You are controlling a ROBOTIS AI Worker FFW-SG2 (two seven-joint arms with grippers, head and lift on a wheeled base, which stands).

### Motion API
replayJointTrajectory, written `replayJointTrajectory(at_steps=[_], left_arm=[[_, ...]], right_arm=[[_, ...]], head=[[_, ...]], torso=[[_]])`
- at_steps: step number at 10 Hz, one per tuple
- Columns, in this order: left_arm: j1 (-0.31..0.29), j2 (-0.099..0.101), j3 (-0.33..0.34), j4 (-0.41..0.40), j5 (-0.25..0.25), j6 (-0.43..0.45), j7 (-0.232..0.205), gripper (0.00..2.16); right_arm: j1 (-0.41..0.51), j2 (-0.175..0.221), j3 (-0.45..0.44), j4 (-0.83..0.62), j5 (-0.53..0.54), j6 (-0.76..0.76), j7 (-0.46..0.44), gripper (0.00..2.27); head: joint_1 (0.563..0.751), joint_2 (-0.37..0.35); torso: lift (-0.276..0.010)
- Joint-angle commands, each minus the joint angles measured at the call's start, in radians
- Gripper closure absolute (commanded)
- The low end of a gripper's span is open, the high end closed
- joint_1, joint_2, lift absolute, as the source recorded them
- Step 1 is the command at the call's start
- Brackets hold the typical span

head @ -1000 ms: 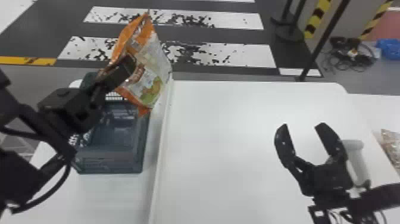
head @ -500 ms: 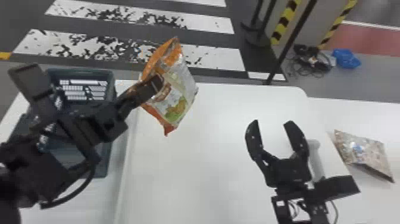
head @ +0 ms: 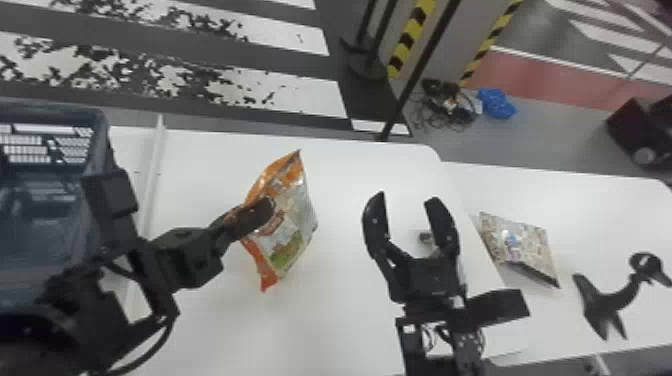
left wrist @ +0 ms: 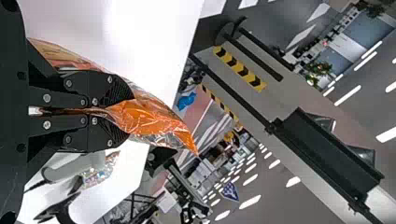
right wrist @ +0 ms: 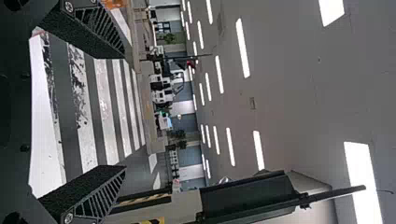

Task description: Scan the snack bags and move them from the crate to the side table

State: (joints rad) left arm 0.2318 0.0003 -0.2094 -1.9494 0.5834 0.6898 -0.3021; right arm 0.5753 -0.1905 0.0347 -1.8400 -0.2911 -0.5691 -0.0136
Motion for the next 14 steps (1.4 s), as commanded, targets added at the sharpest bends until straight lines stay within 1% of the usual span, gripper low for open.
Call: replayJointTrajectory(at_steps=[1,2,3,4,5,6,7,8,9,10,11,12,13,14], left_arm=[[-0.02,-0.002,0.008,0.104,0.027,0.006,-0.002,2.1],[-0.062,-0.002,0.007,0.188,0.013,0.009,0.005,2.1],[-0.074,-0.003,-0.008,0.228,-0.05,0.0,0.014,2.1],[-0.083,-0.003,-0.027,0.245,-0.097,-0.019,0.034,2.09],[-0.092,-0.002,-0.038,0.25,-0.125,-0.019,0.043,2.08],[-0.098,-0.002,-0.056,0.251,-0.146,-0.019,0.052,1.74],[-0.121,-0.002,-0.097,0.277,-0.181,-0.019,0.08,1.4],[-0.151,-0.003,-0.143,0.333,-0.209,-0.071,0.126,1.39],[-0.166,-0.003,-0.179,0.376,-0.246,-0.144,0.153,0.71],[-0.174,-0.003,-0.2,0.392,-0.263,-0.187,0.17,0.0],[-0.174,0.0,-0.231,0.376,-0.293,-0.23,0.198,0.0],[-0.157,0.009,-0.255,0.328,-0.33,-0.258,0.235,0.04],[-0.128,0.013,-0.271,0.27,-0.382,-0.298,0.259,0.07],[-0.105,0.027,-0.268,0.218,-0.386,-0.307,0.268,0.07]], right_arm=[[0.0,-0.003,-0.004,0.001,-0.005,-0.015,0.0,0.08],[0.003,-0.003,-0.003,0.001,-0.005,-0.021,0.0,0.08],[0.006,-0.003,-0.003,0.001,-0.005,-0.03,0.0,0.08],[0.008,-0.004,-0.003,-0.001,-0.01,-0.042,0.0,0.08],[0.009,-0.006,-0.003,0.001,-0.01,-0.048,0.0,0.08],[0.009,-0.006,-0.003,0.001,-0.01,-0.048,0.0,0.08],[0.008,-0.006,-0.001,0.001,-0.01,-0.048,0.0,0.08],[0.008,-0.007,0.002,0.001,-0.01,-0.054,0.0,0.08],[0.008,-0.007,0.002,0.001,-0.01,-0.057,0.0,0.08],[0.009,-0.009,-0.001,0.001,-0.013,-0.057,0.0,0.08],[0.011,-0.012,-0.007,0.001,-0.019,-0.057,0.0,0.08],[0.009,-0.015,-0.009,-0.001,-0.028,-0.057,0.003,0.08],[0.006,-0.015,-0.009,-0.002,-0.031,-0.057,0.009,0.08],[0.003,-0.015,-0.009,-0.002,-0.036,-0.054,0.017,0.06]], head=[[0.695,-0.35],[0.695,-0.35],[0.695,-0.35],[0.695,-0.35],[0.695,-0.35],[0.695,-0.35],[0.695,-0.35],[0.695,-0.35],[0.695,-0.35],[0.695,-0.35],[0.695,-0.35],[0.695,-0.35],[0.695,-0.35],[0.695,-0.35]], torso=[[-0.087],[-0.087],[-0.087],[-0.087],[-0.087],[-0.087],[-0.087],[-0.087],[-0.087],[-0.087],[-0.087],[-0.087],[-0.087],[-0.087]])
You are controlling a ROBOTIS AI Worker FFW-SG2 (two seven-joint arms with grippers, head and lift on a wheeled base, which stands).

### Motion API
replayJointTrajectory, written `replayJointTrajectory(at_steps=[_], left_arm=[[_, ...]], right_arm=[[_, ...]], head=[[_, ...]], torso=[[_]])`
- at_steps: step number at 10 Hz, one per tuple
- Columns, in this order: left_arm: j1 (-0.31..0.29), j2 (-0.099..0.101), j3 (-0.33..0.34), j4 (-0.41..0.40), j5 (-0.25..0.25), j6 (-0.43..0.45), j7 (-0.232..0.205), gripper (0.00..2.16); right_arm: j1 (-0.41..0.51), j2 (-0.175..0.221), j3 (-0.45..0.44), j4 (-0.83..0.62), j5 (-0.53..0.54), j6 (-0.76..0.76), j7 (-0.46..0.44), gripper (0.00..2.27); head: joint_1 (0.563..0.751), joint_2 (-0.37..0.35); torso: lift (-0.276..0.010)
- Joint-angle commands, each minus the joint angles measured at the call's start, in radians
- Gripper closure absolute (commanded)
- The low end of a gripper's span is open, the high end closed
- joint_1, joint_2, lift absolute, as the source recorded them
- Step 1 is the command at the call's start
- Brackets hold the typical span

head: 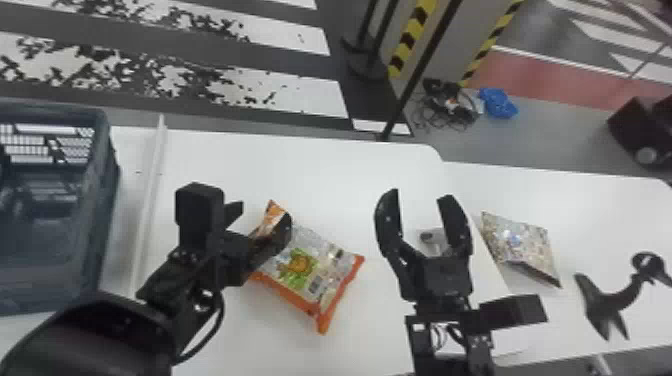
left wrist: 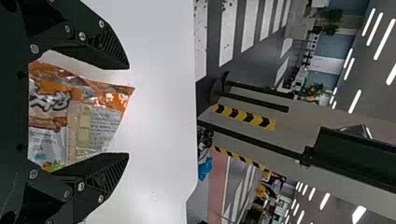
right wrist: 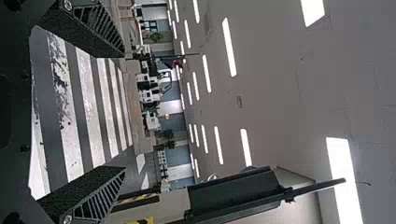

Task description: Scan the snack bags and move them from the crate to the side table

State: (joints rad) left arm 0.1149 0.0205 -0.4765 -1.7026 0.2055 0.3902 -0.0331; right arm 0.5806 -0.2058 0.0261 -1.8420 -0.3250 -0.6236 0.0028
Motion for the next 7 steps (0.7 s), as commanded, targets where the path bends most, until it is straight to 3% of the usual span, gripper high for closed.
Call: replayJointTrajectory(at_steps=[1,4,5,6,7], left_arm=[[0.046,0.026,0.015,-0.089,-0.008,-0.007,0.007,0.07],[0.173,0.127,0.134,-0.325,-0.02,-0.013,0.052,0.07],[0.235,0.142,0.214,-0.404,-0.015,-0.013,0.048,0.07],[0.293,0.161,0.306,-0.466,0.025,-0.013,0.032,0.07],[0.345,0.179,0.406,-0.514,0.091,-0.01,0.019,0.07]], right_arm=[[-0.005,-0.001,0.0,0.0,-0.005,0.015,0.002,0.06],[-0.051,-0.01,-0.005,0.033,-0.046,0.095,0.034,0.11],[-0.079,-0.01,-0.02,0.049,-0.06,0.206,0.112,0.46],[-0.114,-0.01,-0.02,0.081,-0.06,0.273,0.143,1.49],[-0.15,-0.01,-0.021,0.113,-0.071,0.347,0.18,2.15]], head=[[0.695,-0.35],[0.695,-0.35],[0.695,-0.334],[0.695,-0.272],[0.695,-0.201]], torso=[[-0.087],[-0.087],[-0.087],[-0.087],[-0.087]])
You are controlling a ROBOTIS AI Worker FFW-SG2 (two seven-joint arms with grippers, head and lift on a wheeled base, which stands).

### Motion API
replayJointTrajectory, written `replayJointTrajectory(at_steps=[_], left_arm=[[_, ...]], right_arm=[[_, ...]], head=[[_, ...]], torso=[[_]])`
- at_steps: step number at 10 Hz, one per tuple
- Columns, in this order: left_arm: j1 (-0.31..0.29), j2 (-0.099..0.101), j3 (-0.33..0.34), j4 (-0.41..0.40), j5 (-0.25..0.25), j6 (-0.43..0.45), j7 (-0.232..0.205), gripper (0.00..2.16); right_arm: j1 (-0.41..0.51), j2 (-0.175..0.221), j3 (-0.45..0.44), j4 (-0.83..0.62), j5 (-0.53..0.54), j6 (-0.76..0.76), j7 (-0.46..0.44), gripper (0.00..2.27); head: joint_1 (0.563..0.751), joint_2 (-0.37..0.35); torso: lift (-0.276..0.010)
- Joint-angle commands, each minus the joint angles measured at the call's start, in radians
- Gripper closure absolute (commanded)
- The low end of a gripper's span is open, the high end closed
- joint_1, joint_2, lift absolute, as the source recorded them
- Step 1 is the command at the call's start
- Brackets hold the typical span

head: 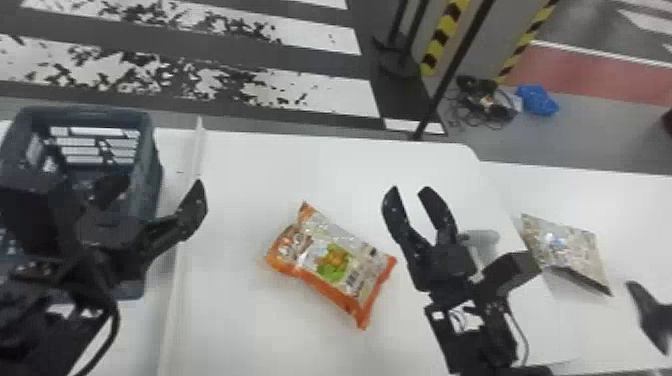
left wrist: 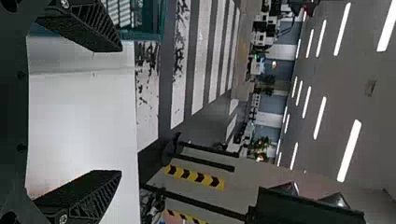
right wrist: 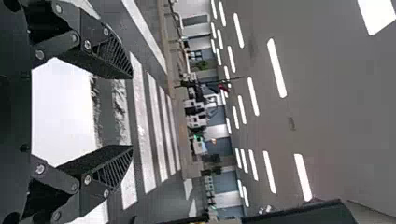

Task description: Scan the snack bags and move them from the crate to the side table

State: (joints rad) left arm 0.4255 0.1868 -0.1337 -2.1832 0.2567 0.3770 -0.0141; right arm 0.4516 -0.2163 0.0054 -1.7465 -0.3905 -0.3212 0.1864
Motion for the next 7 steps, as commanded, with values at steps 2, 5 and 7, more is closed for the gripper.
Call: replayJointTrajectory(at_steps=[2,5,7], left_arm=[[0.111,0.016,0.209,-0.096,0.131,0.006,-0.047,0.07],[0.144,0.033,0.258,-0.109,0.176,0.009,-0.073,0.07],[0.157,0.036,0.26,-0.115,0.182,0.009,-0.079,0.07]], right_arm=[[-0.087,0.0,-0.007,0.105,-0.007,0.078,0.102,2.24],[-0.105,0.0,-0.039,0.157,0.002,0.081,0.156,2.24],[-0.148,-0.018,-0.076,0.249,0.027,0.137,0.196,2.24]], head=[[0.695,-0.097],[0.695,-0.016],[0.695,-0.026]], torso=[[-0.087],[-0.087],[-0.087]])
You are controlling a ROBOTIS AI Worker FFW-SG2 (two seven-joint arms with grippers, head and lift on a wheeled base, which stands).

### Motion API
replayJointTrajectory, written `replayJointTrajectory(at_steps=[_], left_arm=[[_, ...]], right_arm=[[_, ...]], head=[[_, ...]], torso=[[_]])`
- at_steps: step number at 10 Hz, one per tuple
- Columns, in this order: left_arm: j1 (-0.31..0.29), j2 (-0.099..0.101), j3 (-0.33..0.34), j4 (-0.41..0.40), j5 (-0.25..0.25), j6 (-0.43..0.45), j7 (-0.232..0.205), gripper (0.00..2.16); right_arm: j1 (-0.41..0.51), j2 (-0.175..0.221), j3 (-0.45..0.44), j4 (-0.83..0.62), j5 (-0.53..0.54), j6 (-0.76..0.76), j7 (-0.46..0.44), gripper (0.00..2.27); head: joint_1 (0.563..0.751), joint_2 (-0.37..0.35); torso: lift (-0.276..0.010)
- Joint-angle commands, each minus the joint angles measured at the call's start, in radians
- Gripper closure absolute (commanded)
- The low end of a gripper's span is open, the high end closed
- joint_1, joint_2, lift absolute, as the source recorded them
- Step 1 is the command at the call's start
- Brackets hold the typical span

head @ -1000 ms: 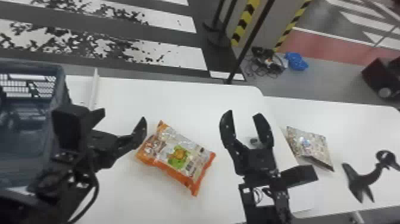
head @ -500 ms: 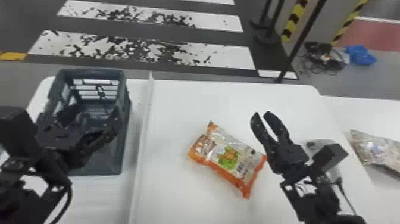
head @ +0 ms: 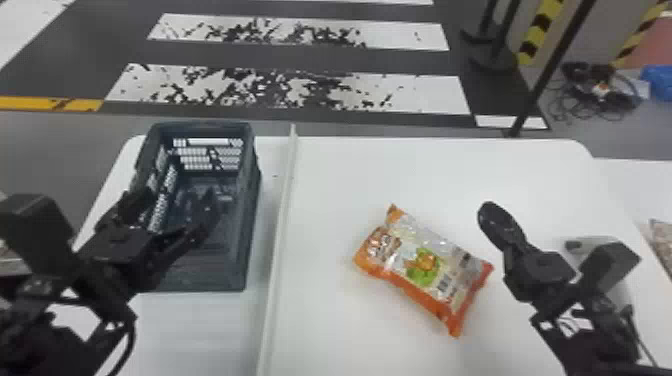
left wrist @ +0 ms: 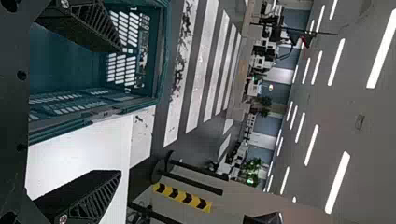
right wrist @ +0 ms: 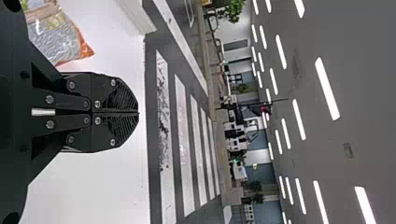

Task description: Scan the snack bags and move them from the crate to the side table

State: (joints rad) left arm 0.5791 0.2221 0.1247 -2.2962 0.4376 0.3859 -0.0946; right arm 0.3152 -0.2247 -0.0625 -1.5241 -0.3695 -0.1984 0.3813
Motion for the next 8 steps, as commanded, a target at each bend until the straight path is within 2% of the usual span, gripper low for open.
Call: replayJointTrajectory(at_steps=[1,2,5,6,8], left_arm=[[0.008,-0.001,0.003,0.0,0.01,0.009,-0.019,0.07],[0.008,-0.009,0.001,0.001,0.023,0.015,-0.025,0.07],[0.008,-0.01,-0.013,-0.003,0.024,0.018,-0.053,0.07],[0.013,-0.01,-0.011,-0.002,0.03,0.018,-0.071,0.07],[0.022,-0.013,-0.011,-0.003,0.03,0.018,-0.08,0.07]], right_arm=[[-0.013,-0.021,-0.016,0.045,0.008,0.032,0.001,2.24],[-0.018,-0.021,-0.025,0.062,0.015,0.054,0.007,2.24],[-0.027,-0.021,-0.033,0.099,0.052,0.13,0.007,2.24],[-0.025,-0.019,-0.031,0.104,0.064,0.155,0.016,2.24],[-0.005,-0.019,-0.03,0.094,0.06,0.195,0.045,2.24]], head=[[0.695,-0.043],[0.695,-0.053],[0.695,-0.102],[0.695,-0.111],[0.695,-0.114]], torso=[[-0.087],[-0.087],[-0.087],[-0.087],[-0.087]])
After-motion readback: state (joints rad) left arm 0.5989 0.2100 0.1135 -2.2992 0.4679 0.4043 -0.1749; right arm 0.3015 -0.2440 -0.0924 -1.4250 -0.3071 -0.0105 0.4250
